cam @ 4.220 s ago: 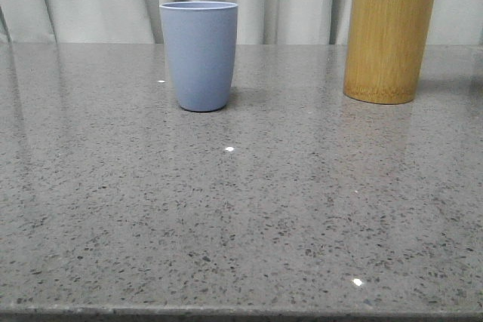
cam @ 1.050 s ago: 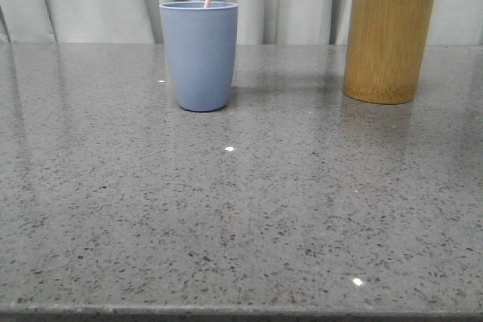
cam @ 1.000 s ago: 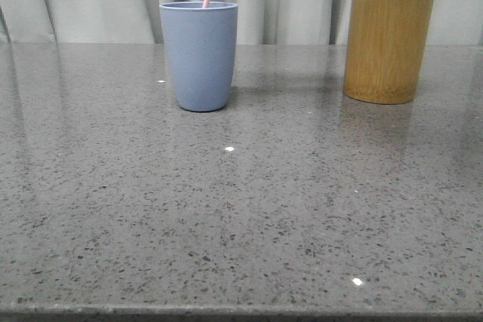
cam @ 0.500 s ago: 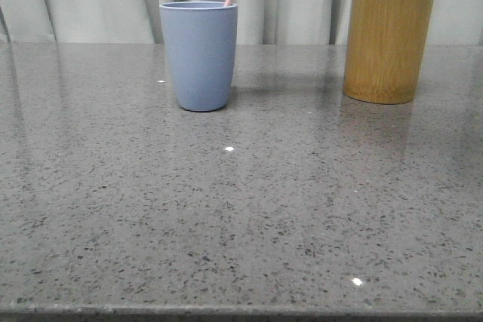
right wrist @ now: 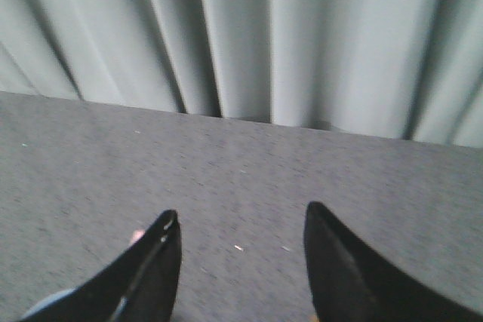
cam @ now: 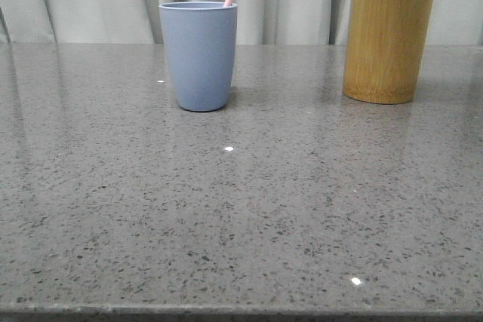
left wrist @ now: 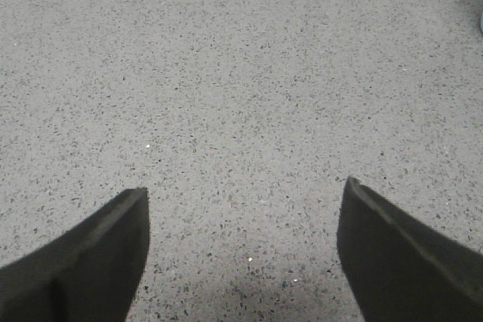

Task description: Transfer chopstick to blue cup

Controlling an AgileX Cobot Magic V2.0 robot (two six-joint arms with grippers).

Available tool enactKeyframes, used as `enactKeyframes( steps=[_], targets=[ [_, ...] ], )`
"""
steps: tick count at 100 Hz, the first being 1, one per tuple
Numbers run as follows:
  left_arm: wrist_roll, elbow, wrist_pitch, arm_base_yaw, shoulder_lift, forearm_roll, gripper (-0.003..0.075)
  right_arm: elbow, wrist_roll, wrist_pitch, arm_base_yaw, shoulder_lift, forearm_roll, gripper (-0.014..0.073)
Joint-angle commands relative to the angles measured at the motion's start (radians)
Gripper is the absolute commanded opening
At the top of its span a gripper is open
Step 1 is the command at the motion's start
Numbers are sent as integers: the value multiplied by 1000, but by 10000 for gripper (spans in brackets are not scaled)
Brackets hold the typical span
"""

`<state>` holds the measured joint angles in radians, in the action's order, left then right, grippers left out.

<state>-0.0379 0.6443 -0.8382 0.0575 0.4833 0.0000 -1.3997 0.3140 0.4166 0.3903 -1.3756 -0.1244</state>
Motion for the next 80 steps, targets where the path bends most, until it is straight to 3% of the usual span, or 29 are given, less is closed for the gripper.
enactKeyframes(
  steps=[1, 22, 48, 80],
  targets=[
    [-10, 25, 76, -5, 4, 0, 512, 36, -12, 7, -39, 119, -65, 393],
    [-10, 25, 76, -5, 4, 0, 512, 255, -12, 83, -110, 354, -91, 393],
    [-10, 25, 76, -5, 4, 0, 512, 533, -12, 196, -114, 662, -99, 393],
    [-10, 25, 76, -5, 4, 0, 512, 711, -11, 302, -114, 963, -101, 393]
  ],
)
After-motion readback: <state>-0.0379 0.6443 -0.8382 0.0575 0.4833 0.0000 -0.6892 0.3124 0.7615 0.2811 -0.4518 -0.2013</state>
